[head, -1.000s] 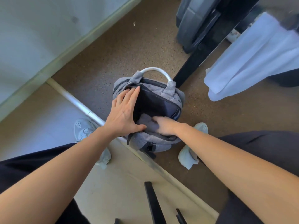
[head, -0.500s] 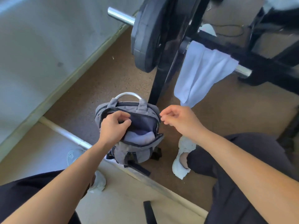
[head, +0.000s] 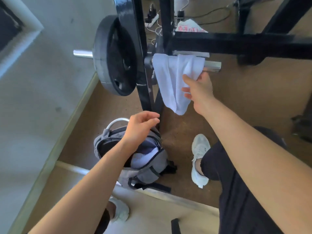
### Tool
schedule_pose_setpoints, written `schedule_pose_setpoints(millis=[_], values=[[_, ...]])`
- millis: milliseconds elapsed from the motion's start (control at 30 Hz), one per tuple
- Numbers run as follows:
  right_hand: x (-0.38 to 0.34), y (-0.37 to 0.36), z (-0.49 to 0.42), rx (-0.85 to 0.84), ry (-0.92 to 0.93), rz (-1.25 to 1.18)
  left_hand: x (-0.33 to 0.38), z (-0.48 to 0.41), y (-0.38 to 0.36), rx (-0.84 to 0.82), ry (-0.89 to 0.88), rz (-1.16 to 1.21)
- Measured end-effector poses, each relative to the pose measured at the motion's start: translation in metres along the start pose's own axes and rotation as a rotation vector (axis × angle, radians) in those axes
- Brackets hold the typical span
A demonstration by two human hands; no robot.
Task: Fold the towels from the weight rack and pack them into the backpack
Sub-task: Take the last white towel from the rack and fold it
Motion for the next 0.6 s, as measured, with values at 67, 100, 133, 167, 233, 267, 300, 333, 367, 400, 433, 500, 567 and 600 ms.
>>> schedule_pose_setpoints(millis=[67, 100, 133, 167, 233, 267, 300, 333, 367, 400, 433, 500, 567, 600], values=[[-0.003, 0.000, 0.003, 0.006, 0.004, 0.024, 0.021, -0.012, -0.003, 0.012, 0.001, -0.009], [-0.005, 0.000, 0.005, 0.002, 0.015, 0.029, 0.031, -0.016, -0.004, 0.015, 0.001, -0.013], [-0.008, 0.000, 0.007, -0.006, 0.033, 0.039, 0.039, -0.019, -0.006, 0.019, 0.003, -0.012], [-0.011, 0.001, 0.011, -0.013, 0.051, 0.052, 0.046, -0.022, -0.007, 0.021, 0.008, -0.001], [-0.018, 0.002, 0.024, -0.062, 0.073, 0.057, 0.057, -0.024, -0.012, 0.022, 0.028, 0.044], [-0.020, 0.002, 0.032, -0.121, 0.067, 0.035, 0.060, -0.024, -0.015, 0.021, 0.043, 0.078], [-0.020, 0.002, 0.041, -0.189, 0.051, 0.004, 0.063, -0.021, -0.017, 0.015, 0.059, 0.118], [-0.021, 0.002, 0.053, -0.265, 0.036, -0.022, 0.064, -0.017, -0.021, 0.002, 0.079, 0.154], [-0.021, 0.003, 0.064, -0.342, 0.026, -0.030, 0.064, -0.013, -0.025, -0.009, 0.097, 0.191], [-0.021, 0.004, 0.074, -0.411, 0.018, -0.026, 0.062, -0.008, -0.028, -0.025, 0.119, 0.202], [-0.020, 0.007, 0.085, -0.472, 0.007, -0.026, 0.060, 0.000, -0.031, -0.044, 0.146, 0.206], [-0.020, 0.014, 0.106, -0.576, -0.016, -0.038, 0.053, 0.014, -0.033, -0.077, 0.204, 0.191], [-0.016, 0.020, 0.127, -0.657, -0.063, -0.057, 0.049, 0.034, -0.040, -0.168, 0.200, 0.200], [-0.013, 0.022, 0.137, -0.695, -0.093, -0.060, 0.046, 0.043, -0.044, -0.210, 0.184, 0.194]])
Point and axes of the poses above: each hand's wrist, its own z-axis away from the middle knuckle, its own y-axis out of the back of the hand, x = y × z, the point moved 7 cm from there along -z, towards the middle knuckle, and after that the axes turned 7 degrees about -z, right-handed, at the moved point
